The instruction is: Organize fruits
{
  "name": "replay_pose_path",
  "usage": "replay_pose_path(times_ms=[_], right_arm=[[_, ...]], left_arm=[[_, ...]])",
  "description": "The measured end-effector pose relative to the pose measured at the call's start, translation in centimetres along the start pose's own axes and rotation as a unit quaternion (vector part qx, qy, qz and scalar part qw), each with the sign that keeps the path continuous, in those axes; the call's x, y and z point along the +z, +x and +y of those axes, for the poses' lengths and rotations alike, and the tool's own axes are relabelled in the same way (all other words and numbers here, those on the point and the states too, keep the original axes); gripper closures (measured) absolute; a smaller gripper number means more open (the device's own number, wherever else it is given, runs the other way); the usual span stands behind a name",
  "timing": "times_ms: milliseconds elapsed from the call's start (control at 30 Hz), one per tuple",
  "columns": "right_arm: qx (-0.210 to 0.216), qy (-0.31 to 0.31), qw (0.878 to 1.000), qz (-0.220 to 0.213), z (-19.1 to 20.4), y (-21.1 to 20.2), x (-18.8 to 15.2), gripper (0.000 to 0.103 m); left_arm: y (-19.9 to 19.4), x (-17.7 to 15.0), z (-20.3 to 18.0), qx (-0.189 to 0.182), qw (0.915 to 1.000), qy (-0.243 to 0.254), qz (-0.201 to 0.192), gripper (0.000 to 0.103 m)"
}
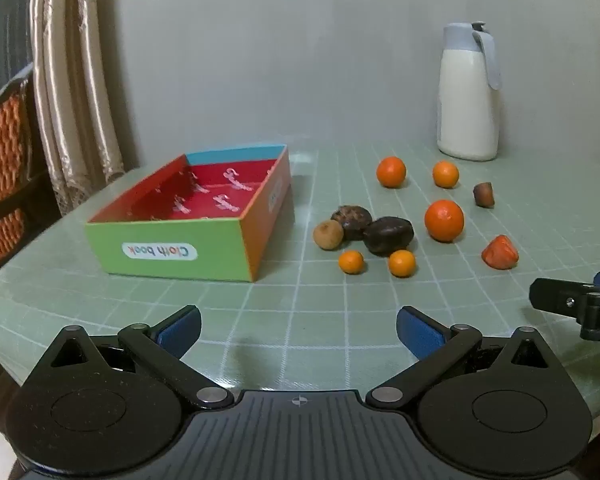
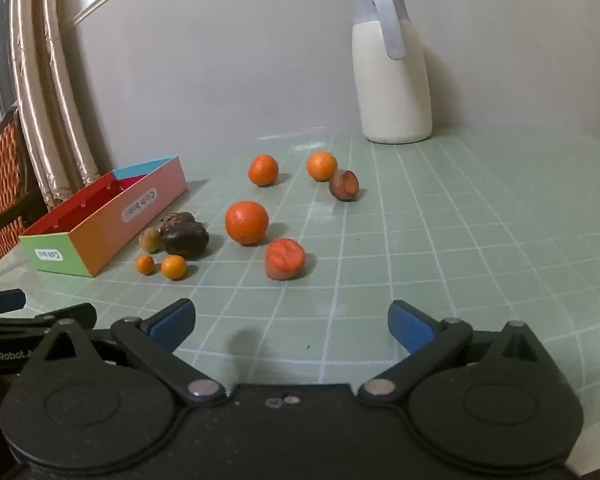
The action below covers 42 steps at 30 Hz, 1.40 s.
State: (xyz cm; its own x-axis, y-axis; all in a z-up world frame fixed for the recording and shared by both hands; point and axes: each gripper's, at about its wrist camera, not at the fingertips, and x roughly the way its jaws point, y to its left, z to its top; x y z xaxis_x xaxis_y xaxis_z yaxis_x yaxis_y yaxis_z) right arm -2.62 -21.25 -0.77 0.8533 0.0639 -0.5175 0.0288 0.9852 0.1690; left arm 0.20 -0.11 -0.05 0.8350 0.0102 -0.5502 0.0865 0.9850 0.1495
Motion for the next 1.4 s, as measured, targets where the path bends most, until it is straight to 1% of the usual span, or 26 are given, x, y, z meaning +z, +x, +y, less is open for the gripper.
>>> replay_pose_path(times_ms=[67, 100, 133, 167, 200, 300, 333, 433, 1400], right_arm=[[-0.004, -0.017, 1.0, -0.004, 0.3, 0.1, 0.1, 0.0], [-0.006, -0.026, 1.0, -0.005, 0.5, 0.2, 0.2, 0.0], [-0.01, -0.035, 0.999, -0.001, 0.8, 0.5, 0.2, 0.0], [-0.008, -0.032, 0.999, -0.013, 0.7, 0.0, -0.1, 0.0], [-0.009, -0.034, 0.999, -0.006, 0.9, 0.4, 0.1, 0.0], [0.001, -0.019, 1.0, -0.009, 0.1, 0.1, 0.5, 0.0], [0.0, -0.02, 1.0, -0.009, 0.4, 0.2, 0.5, 0.0], [0.0, -0.011, 1.0, -0.012, 0.1, 0.1, 0.0, 0.0], [-0.004, -0.004, 1.0, -0.005, -0.2, 0.1, -0.2, 0.0]], left_arm=[[0.6, 0.3, -0.2, 0.004, 1.0, 0.0, -0.001, 0.0], [0.4, 0.2, 0.5, 0.002, 0.9998, -0.013, -0.017, 0.0], [-0.2, 0.1, 0.5, 0.005, 0.9995, -0.013, -0.03, 0.0], [-0.4, -0.1, 0.8, 0.002, 0.9992, -0.021, -0.035, 0.0], [-0.8, -0.3, 1.0, 0.002, 0.9988, -0.026, -0.041, 0.0], [-0.9, -0.3, 1.1, 0.0, 0.999, -0.027, -0.035, 0.0], [-0.4, -0.2, 0.8, 0.002, 0.9993, -0.024, -0.028, 0.0], [-0.4, -0.2, 0.6, 0.004, 0.9994, -0.018, -0.029, 0.0], [-0.5, -0.2, 0.9, 0.005, 0.9994, -0.015, -0.03, 0.0]])
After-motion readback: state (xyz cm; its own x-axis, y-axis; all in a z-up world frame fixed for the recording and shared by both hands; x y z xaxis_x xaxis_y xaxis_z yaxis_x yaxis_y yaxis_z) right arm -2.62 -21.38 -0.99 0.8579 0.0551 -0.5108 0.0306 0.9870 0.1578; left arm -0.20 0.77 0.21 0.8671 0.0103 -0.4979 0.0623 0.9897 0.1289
